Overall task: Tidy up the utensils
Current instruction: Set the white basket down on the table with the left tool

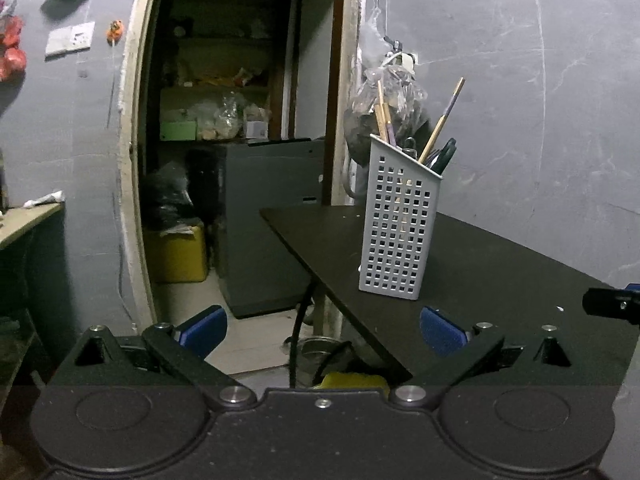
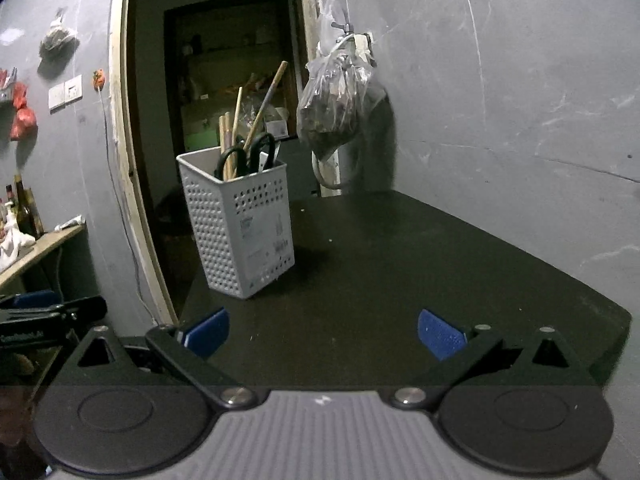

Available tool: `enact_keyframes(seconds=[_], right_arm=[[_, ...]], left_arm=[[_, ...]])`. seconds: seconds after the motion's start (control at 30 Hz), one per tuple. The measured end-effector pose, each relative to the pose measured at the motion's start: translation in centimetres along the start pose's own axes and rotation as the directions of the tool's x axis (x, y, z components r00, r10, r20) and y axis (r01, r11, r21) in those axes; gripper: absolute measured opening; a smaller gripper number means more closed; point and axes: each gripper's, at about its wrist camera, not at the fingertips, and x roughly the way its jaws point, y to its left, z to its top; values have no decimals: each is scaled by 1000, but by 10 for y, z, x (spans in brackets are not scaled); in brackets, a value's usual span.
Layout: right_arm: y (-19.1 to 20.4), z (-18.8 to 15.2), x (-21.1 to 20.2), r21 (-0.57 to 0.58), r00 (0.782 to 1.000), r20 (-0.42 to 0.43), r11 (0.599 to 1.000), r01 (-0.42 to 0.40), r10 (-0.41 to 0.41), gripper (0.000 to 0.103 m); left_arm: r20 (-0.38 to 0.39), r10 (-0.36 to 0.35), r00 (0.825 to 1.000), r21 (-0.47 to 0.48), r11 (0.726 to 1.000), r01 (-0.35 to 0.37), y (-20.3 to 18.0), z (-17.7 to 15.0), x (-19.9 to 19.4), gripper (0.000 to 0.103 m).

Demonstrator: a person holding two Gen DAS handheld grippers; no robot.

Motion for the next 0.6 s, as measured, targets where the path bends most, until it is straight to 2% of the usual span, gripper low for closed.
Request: enact_keyframes(seconds=[0.23, 0.6], right_arm=[[13, 3, -19, -28, 999, 37, 999, -17, 18, 103], [13, 1, -27, -27, 999, 43, 999, -18, 19, 103]], left_arm=[[50, 9, 999, 3, 1000, -9, -3, -3, -29, 102], [61, 12, 998, 6, 1000, -12, -7, -2, -34, 102]])
